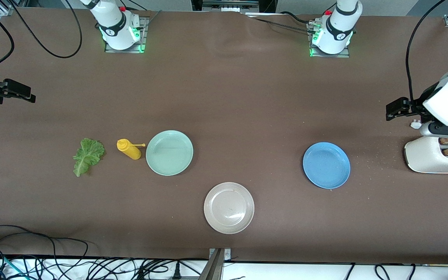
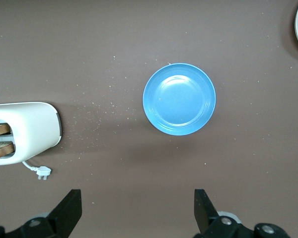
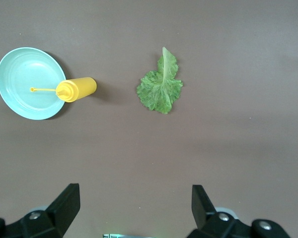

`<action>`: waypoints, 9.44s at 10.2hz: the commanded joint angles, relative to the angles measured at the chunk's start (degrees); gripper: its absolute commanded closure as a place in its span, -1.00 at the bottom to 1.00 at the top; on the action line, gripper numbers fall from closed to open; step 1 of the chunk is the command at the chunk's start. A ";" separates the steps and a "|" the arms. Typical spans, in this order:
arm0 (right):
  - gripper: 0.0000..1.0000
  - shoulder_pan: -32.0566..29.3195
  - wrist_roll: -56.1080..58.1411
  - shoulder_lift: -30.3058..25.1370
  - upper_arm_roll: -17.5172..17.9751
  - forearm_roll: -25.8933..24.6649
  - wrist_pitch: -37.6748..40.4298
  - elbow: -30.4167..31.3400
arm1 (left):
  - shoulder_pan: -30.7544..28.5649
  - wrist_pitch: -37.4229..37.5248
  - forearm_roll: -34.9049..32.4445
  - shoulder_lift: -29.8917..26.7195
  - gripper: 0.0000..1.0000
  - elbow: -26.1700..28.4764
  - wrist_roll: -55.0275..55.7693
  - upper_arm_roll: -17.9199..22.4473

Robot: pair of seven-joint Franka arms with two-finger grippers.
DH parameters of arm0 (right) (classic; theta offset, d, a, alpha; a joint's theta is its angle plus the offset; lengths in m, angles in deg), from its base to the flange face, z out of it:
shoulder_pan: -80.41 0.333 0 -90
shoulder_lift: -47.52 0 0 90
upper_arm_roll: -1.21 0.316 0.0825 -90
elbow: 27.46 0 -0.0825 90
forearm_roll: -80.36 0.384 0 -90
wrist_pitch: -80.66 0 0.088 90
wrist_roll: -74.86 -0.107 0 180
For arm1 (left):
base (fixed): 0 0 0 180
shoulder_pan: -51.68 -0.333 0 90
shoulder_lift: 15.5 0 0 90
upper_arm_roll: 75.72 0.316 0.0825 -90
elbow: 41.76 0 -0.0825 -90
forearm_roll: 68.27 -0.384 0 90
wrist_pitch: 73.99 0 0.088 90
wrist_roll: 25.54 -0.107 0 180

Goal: Make sandwich on beige plate with both arms
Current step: 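Raise the left gripper and swing it toward the white toaster, then move the left gripper over the toaster slots above the toast, then lower the open left gripper onto the toast slices in the toaster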

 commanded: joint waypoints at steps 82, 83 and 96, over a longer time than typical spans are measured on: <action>-1.00 -0.36 -0.20 0.26 0.18 0.05 1.90 -1.11 | -18.17 -26.87 -2.94 23.45 -0.91 -4.45 -99.46 13.21; -1.00 -0.36 -0.20 0.26 0.18 0.05 1.90 -1.11 | -18.17 -26.87 -2.85 23.10 -0.91 -3.58 -99.37 13.12; -1.00 -0.45 -0.11 0.26 0.17 0.05 1.90 -1.11 | -18.52 -23.62 -2.93 20.03 -0.70 -1.72 -98.93 13.12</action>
